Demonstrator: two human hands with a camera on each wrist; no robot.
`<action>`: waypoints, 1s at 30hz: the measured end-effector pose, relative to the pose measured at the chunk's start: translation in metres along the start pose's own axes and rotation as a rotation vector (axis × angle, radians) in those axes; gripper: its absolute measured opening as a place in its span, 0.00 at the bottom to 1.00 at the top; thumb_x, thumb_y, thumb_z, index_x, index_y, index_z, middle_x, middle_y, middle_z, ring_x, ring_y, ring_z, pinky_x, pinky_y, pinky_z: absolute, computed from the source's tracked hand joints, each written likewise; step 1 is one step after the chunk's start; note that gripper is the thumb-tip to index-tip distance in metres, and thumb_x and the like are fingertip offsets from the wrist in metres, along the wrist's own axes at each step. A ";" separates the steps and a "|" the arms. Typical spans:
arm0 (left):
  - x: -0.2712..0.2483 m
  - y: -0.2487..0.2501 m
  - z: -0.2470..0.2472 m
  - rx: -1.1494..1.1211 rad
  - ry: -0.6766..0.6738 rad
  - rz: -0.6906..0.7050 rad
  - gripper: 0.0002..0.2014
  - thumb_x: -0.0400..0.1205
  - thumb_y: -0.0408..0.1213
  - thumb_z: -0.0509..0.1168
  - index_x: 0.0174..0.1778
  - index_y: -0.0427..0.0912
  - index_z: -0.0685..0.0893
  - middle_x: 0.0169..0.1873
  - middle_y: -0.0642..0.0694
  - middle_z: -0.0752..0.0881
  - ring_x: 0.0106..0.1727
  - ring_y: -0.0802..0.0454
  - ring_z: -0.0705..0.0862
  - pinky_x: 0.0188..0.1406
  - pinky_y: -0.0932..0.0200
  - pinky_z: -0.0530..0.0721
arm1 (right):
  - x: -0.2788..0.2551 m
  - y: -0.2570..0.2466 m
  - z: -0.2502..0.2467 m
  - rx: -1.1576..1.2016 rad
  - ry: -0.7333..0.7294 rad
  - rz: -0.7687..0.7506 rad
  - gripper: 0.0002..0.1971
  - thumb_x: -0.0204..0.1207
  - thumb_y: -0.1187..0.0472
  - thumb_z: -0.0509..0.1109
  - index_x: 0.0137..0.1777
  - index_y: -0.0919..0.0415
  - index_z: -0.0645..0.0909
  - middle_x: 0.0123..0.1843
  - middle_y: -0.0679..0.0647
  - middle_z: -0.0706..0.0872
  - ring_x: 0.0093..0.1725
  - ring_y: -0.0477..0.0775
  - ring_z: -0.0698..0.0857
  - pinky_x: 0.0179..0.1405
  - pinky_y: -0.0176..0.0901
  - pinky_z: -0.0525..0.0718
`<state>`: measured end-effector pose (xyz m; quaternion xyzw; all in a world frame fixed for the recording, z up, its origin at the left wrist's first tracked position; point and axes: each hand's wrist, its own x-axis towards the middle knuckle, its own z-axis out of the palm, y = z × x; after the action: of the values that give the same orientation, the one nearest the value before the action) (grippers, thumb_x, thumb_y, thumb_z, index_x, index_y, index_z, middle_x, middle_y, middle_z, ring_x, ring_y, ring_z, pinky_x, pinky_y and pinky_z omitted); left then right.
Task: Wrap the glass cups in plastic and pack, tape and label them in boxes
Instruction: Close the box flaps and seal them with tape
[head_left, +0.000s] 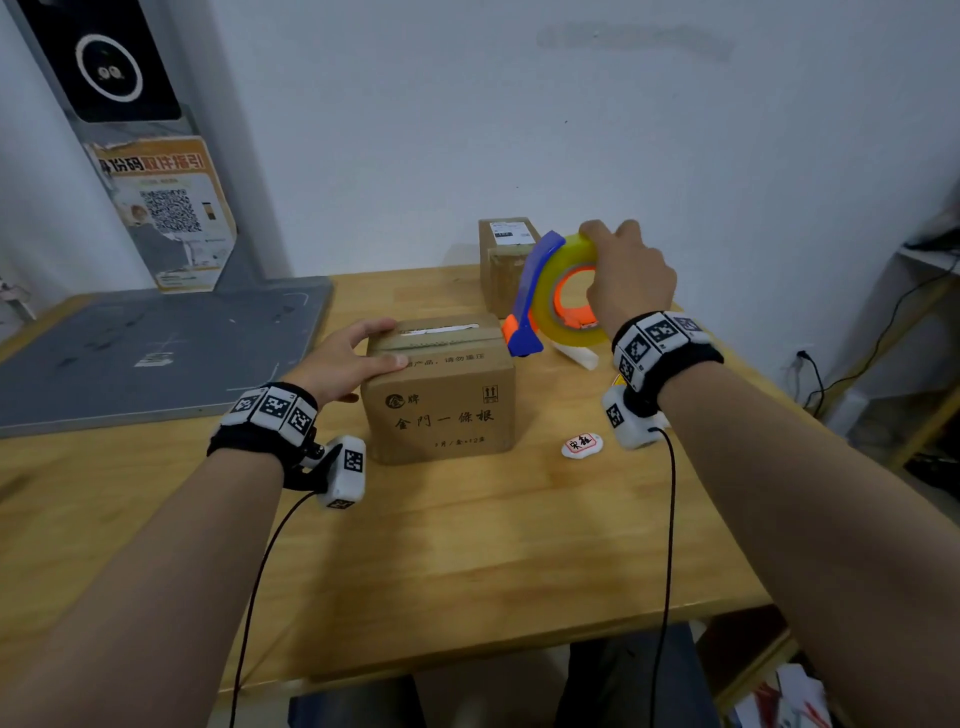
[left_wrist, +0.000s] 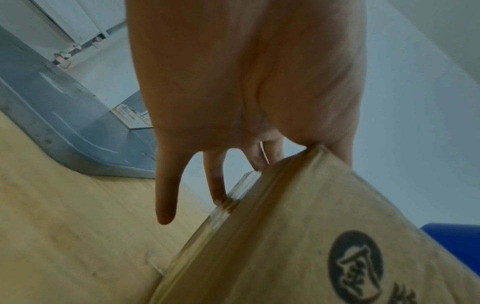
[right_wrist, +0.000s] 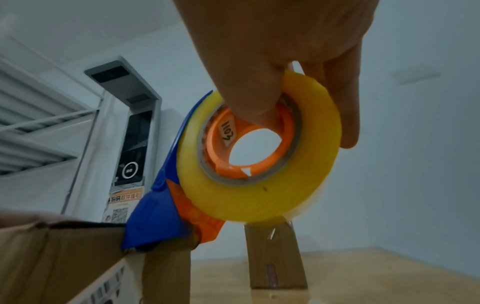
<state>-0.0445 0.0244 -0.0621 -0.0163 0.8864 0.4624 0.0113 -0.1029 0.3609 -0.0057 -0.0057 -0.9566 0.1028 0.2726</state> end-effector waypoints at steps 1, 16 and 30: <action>0.000 0.003 -0.001 0.030 0.001 -0.014 0.26 0.78 0.56 0.77 0.72 0.74 0.79 0.74 0.58 0.75 0.66 0.46 0.83 0.62 0.36 0.88 | 0.002 -0.001 -0.004 -0.015 -0.006 -0.030 0.38 0.78 0.78 0.62 0.83 0.45 0.66 0.66 0.63 0.75 0.50 0.73 0.83 0.39 0.55 0.75; -0.004 0.046 0.000 0.329 -0.019 -0.030 0.28 0.83 0.44 0.74 0.80 0.54 0.77 0.77 0.50 0.75 0.75 0.43 0.75 0.71 0.46 0.74 | 0.014 0.029 -0.023 -0.029 -0.160 -0.462 0.41 0.78 0.74 0.65 0.81 0.29 0.70 0.92 0.49 0.51 0.43 0.62 0.83 0.37 0.53 0.84; 0.002 0.109 0.104 0.714 -0.033 0.208 0.35 0.76 0.57 0.78 0.78 0.50 0.79 0.73 0.52 0.78 0.73 0.45 0.78 0.68 0.39 0.82 | 0.027 0.003 -0.029 -0.249 -0.223 -0.320 0.34 0.82 0.74 0.59 0.74 0.33 0.80 0.67 0.53 0.86 0.47 0.61 0.82 0.38 0.50 0.75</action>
<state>-0.0501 0.1721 -0.0329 0.0865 0.9885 0.1229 -0.0164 -0.1105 0.3710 0.0317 0.1240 -0.9748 -0.0604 0.1752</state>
